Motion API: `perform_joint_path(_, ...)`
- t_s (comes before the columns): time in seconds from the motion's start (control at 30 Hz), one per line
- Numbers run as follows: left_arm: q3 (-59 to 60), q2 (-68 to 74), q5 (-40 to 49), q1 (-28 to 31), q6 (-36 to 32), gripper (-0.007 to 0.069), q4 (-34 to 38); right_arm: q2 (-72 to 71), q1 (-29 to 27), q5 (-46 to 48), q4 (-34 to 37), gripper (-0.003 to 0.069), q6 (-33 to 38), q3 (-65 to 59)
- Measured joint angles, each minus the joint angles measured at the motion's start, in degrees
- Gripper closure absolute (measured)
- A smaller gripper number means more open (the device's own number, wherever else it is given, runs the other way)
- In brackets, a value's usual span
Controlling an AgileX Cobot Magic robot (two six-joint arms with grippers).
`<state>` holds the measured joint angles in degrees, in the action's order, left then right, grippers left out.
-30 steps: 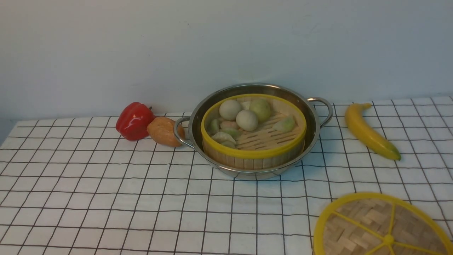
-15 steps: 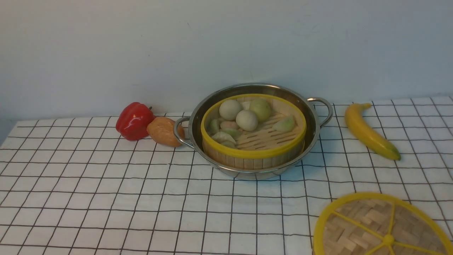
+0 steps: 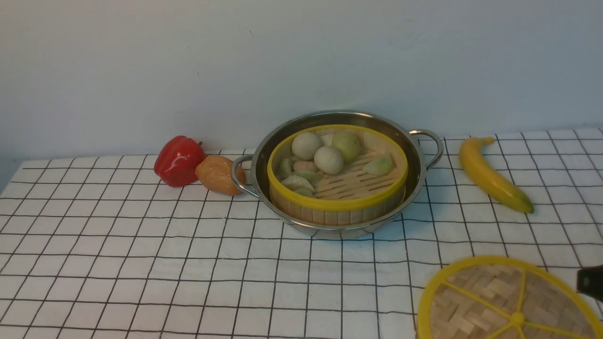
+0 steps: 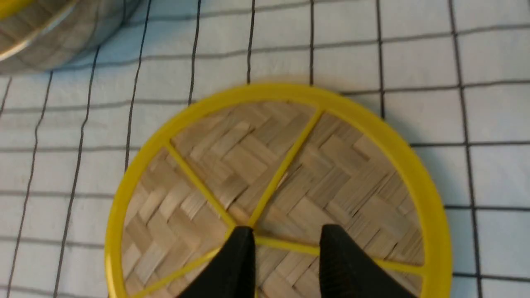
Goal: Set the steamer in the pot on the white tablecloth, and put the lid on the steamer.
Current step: 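Move the gripper down to the bamboo steamer lid and grasp its center knob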
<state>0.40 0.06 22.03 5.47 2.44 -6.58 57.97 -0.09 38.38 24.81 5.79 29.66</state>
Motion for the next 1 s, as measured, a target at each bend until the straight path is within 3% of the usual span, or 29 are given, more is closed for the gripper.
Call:
perform_joint_path(0.3, 0.0, 0.0, 0.0, 0.0, 0.0, 0.0067, 0.0, 5.48, 0.32, 13.76, 4.66, 0.0417, 17.63, 9.48)
perform_joint_path(0.47, 0.0, 0.0, -0.03, 0.0, 0.0, 0.0067, 0.0, 8.13, 6.92, 17.43, 3.26, 0.0417, 23.91, 13.24)
perform_joint_path(0.6, 0.0, 0.0, -0.03, 0.0, 0.0, 0.0067, 0.0, 11.65, 15.43, 17.65, -7.42, 0.0417, 17.48, 14.35)
perform_joint_path(0.73, 0.0, -0.06, -0.03, 0.0, 0.0, 0.0067, 0.0, 15.46, 19.63, 16.41, -18.33, 0.0397, 7.6, 14.75)
perform_joint_path(1.0, 0.0, -0.09, -0.03, 0.0, 0.0, 0.0067, 0.0, 22.34, 20.56, 12.97, -22.08, 0.0333, 3.63, 15.68)
